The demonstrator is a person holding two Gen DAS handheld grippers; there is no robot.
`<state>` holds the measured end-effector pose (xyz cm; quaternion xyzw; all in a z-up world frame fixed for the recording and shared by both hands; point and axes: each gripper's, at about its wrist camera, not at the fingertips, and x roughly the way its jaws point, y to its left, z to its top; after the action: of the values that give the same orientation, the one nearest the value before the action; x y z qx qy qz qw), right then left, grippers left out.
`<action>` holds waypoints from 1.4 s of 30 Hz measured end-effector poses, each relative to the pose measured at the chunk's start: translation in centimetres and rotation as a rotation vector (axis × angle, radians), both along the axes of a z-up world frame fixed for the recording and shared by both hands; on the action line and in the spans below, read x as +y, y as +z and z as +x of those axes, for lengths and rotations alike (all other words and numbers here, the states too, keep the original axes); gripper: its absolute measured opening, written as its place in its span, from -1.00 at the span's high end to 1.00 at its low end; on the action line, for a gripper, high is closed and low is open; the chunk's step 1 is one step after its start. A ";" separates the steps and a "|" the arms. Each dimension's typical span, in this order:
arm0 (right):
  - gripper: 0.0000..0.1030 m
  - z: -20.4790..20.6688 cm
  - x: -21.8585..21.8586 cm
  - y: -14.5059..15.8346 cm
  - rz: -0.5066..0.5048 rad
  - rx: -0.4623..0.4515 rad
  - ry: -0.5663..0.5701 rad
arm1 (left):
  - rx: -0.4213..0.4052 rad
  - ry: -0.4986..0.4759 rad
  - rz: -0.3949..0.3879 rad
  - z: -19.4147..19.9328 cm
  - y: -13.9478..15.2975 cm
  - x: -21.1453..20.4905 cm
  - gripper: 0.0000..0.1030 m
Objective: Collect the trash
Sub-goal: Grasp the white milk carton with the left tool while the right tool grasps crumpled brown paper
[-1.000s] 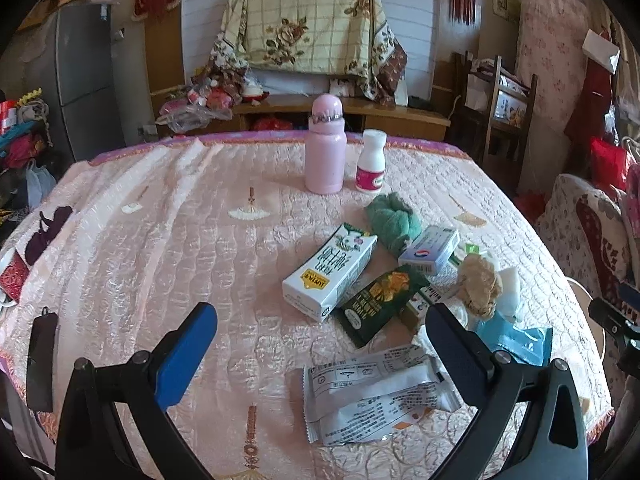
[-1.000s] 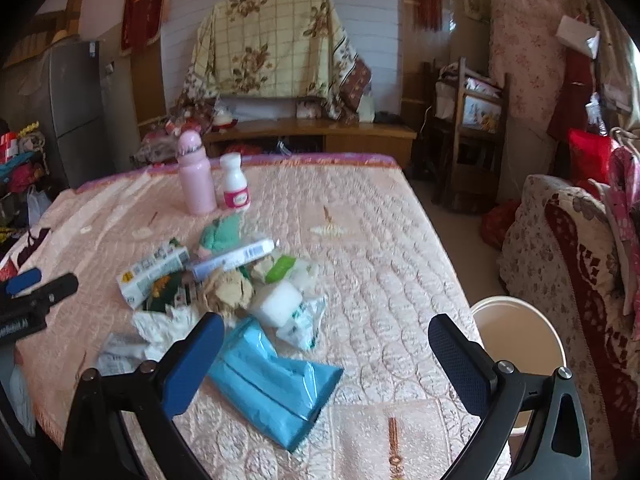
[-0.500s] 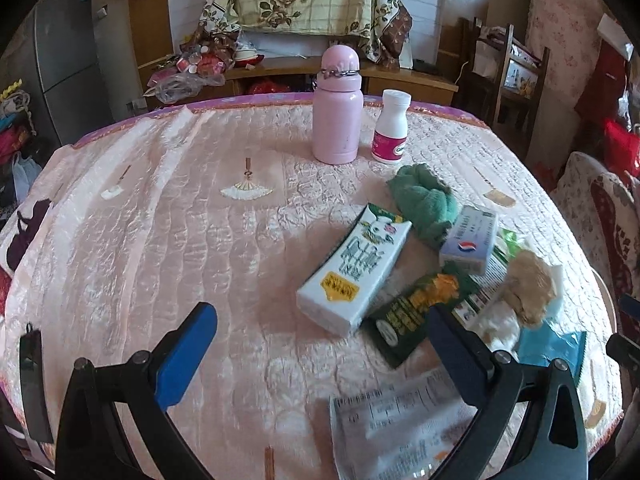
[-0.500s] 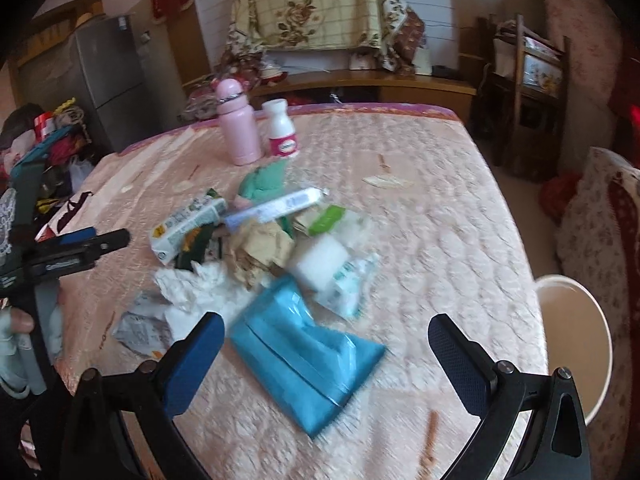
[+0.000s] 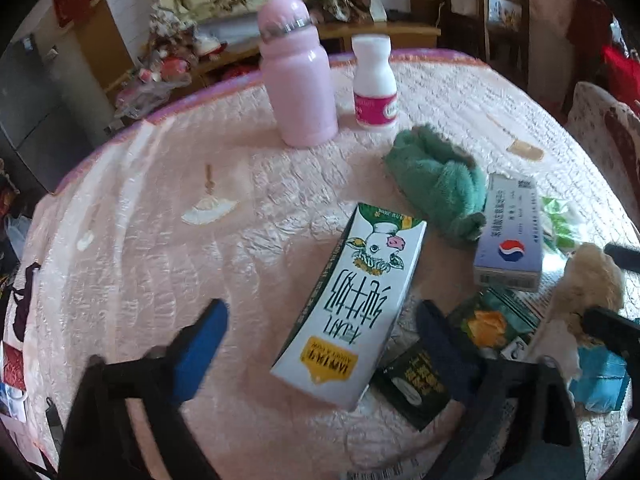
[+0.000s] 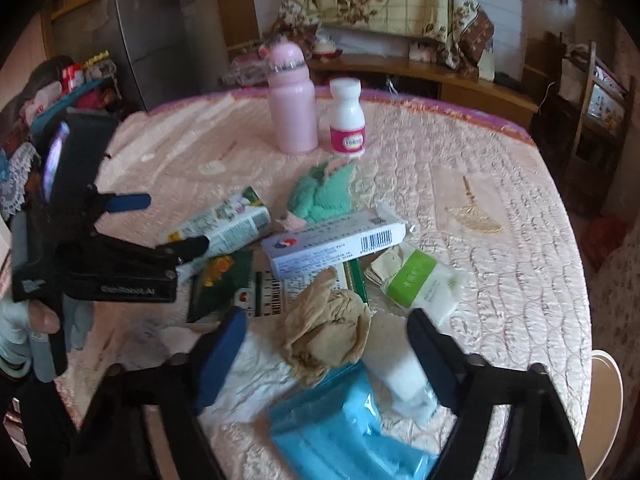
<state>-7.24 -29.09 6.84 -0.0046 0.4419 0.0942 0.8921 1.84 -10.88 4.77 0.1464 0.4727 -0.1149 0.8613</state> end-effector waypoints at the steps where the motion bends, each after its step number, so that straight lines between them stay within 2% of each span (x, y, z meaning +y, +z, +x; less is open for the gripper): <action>1: -0.07 0.3 -0.1 -0.4 0.003 0.013 0.000 | 0.040 -0.010 -0.007 0.6 -0.6 -0.1 -0.40; 2: 0.26 0.9 -0.2 -1.1 0.023 0.040 0.004 | 0.061 -0.016 -0.017 0.7 -0.9 -0.2 -0.18; 4: 0.30 1.4 -0.3 -1.9 0.063 0.074 0.011 | 0.083 -0.020 -0.018 1.1 -1.4 -0.1 -0.18; 6: 0.41 1.3 -0.3 -1.9 0.077 0.061 0.013 | 0.085 -0.020 -0.018 1.0 -1.2 0.1 -0.17; 9: 0.44 0.2 -1.0 -0.3 0.166 0.013 0.020 | 0.057 0.008 -0.065 0.2 0.6 1.2 -0.15; 12: 0.44 -0.8 -1.8 1.5 0.209 -0.020 0.028 | 0.019 -0.003 -0.094 -1.1 3.2 1.3 -0.08; 13: 0.44 -1.3 -2.3 2.1 0.209 -0.034 0.027 | 0.004 -0.016 -0.105 -1.8 4.3 1.1 0.03; 14: 0.44 -1.7 -2.7 2.6 0.211 -0.042 0.022 | -0.001 -0.027 -0.115 -2.3 5.1 0.7 0.53; 15: 0.44 -2.3 -3.5 3.2 0.219 -0.052 0.012 | 0.007 -0.041 -0.127 -2.9 5.9 -0.1 0.77; 16: 0.44 -3.0 -4.5 3.6 0.221 -0.060 -0.004 | 0.022 -0.053 -0.145 -3.2 6.4 -0.8 0.86; 19: 0.44 -5.0 -6.9 4.6 0.188 -0.076 -0.056 | 0.049 -0.117 -0.212 -4.4 7.4 -3.2 0.86; 21: 0.44 -6.6 -9.3 5.0 0.177 -0.087 -0.101 | 0.061 -0.116 -0.249 -4.6 7.7 -4.0 0.86; 23: 0.44 -8.0 -11.7 5.0 0.178 -0.087 -0.151 | 0.068 -0.115 -0.243 -4.6 7.7 -4.5 0.86; 25: 0.44 -9.4 -13.6 4.9 0.187 -0.085 -0.183 | 0.054 -0.076 -0.228 -4.9 7.8 -3.8 0.78; 27: 0.44 -10.3 -14.7 4.7 0.191 -0.082 -0.193 | 0.065 -0.036 -0.249 -5.1 7.8 -2.4 0.37; 28: 0.44 -10.8 -15.1 4.6 0.195 -0.081 -0.194 | 0.070 -0.003 -0.282 -5.2 7.6 -1.0 -0.18; 29: 0.44 -11.2 -15.3 4.3 0.197 -0.077 -0.191 | 0.066 0.032 -0.316 -5.4 7.5 0.3 -0.51; 31: 0.44 -11.4 -15.4 3.7 0.200 -0.069 -0.186 | 0.058 0.114 -0.375 -5.8 6.8 3.0 -0.53; 34: 0.44 -11.2 -15.0 2.7 0.215 -0.053 -0.177 | 0.081 0.224 -0.389 -6.0 5.2 5.8 -0.52; 36: 0.44 -11.3 -14.4 2.1 0.225 -0.044 -0.169 | 0.097 0.238 -0.366 -6.1 4.0 6.2 -0.52; 42: 0.43 -10.9 -12.5 2.1 0.221 -0.036 -0.130 | 0.159 0.233 -0.348 -5.6 0.9 3.7 -0.53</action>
<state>-18.14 -41.62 8.95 0.1205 0.4122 0.0843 0.8991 -3.75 -7.19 5.64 -0.0694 0.5261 -0.1059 0.8410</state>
